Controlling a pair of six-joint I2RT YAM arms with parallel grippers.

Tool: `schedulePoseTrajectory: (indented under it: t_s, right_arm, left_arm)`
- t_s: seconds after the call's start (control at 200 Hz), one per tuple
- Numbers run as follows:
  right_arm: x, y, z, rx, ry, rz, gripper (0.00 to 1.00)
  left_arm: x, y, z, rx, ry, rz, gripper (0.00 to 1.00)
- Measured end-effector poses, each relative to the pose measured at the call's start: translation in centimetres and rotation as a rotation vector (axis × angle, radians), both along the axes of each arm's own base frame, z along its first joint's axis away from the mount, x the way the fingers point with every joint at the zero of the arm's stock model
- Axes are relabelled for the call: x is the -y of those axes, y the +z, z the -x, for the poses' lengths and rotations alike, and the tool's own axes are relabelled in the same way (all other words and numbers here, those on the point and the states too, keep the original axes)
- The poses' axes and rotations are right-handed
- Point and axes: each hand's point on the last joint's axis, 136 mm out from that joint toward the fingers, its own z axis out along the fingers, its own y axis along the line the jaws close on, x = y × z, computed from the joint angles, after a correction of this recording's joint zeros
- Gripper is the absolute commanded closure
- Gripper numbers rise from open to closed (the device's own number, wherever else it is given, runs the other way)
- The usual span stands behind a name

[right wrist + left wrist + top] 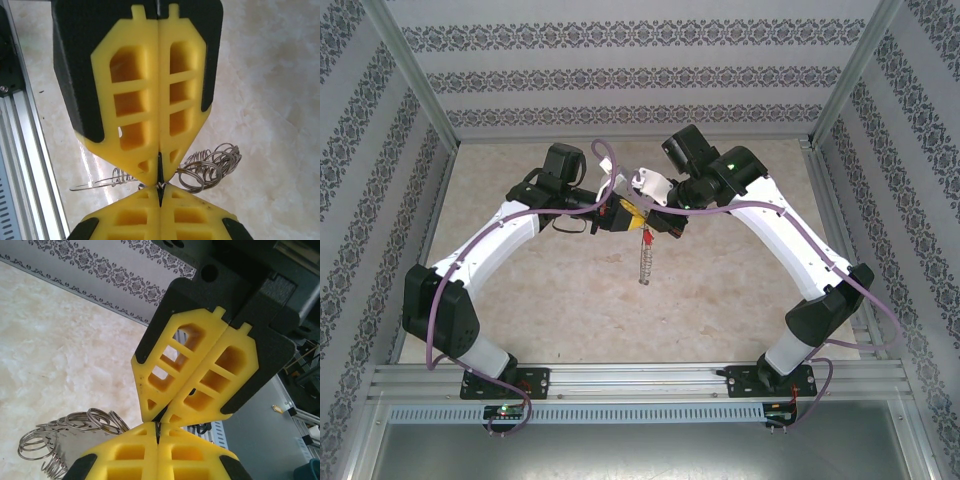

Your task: Put the keys on the keyring

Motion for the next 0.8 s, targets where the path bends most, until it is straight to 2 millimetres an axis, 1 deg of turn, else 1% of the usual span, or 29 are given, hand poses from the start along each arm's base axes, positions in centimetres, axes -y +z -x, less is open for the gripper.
schedulePoseTrajectory:
  t_s: [0.14,0.19,0.22,0.295,0.34,0.395,0.445,0.53,0.59,0.64,0.719,0.799]
  right_arm:
    - [0.0,0.0,-0.1,-0.002,-0.006,-0.002,1.00]
    - [0.0,0.1,-0.1,-0.004,-0.015,-0.004,0.88]
    - [0.2,0.1,-0.4,-0.008,-0.033,-0.009,0.79]
    - [0.6,0.1,-1.2,-0.019,-0.085,-0.054,0.65]
    - [1.1,0.3,-1.7,-0.027,-0.113,-0.100,0.60]
    - [2.2,0.6,-2.4,-0.028,-0.180,-0.166,0.56]
    - [3.4,1.4,-3.0,-0.003,-0.236,-0.242,0.54]
    - [5.5,2.9,-3.3,0.027,-0.329,-0.371,0.53]
    - [6.3,3.9,-3.2,0.046,-0.363,-0.452,0.53]
    - [6.5,4.3,-3.1,0.051,-0.379,-0.514,0.53]
    - [6.4,3.7,-3.1,0.036,-0.397,-0.590,0.53]
    - [6.0,1.6,-3.3,-0.027,-0.417,-0.649,0.53]
  left_arm:
    - [0.0,0.0,-0.1,0.005,0.001,0.001,1.00]
    - [0.0,0.0,-0.1,0.011,0.003,0.002,1.00]
    - [0.1,0.1,-0.2,0.020,0.007,0.003,1.00]
    - [0.1,0.1,-0.4,0.046,0.016,0.005,1.00]
    - [0.2,0.1,-0.4,0.062,0.023,0.005,1.00]
    - [0.3,0.2,-0.3,0.073,0.027,0.005,1.00]
    - [0.5,0.2,0.1,0.074,0.019,0.007,1.00]
    - [0.7,0.2,0.5,0.079,0.015,0.011,1.00]
    - [0.8,0.4,0.7,0.093,0.017,0.017,1.00]
    - [0.7,0.6,0.7,0.106,0.027,0.024,1.00]
    - [0.5,0.9,0.8,0.141,0.048,0.036,1.00]
    - [0.2,1.4,1.1,0.173,0.066,0.052,1.00]
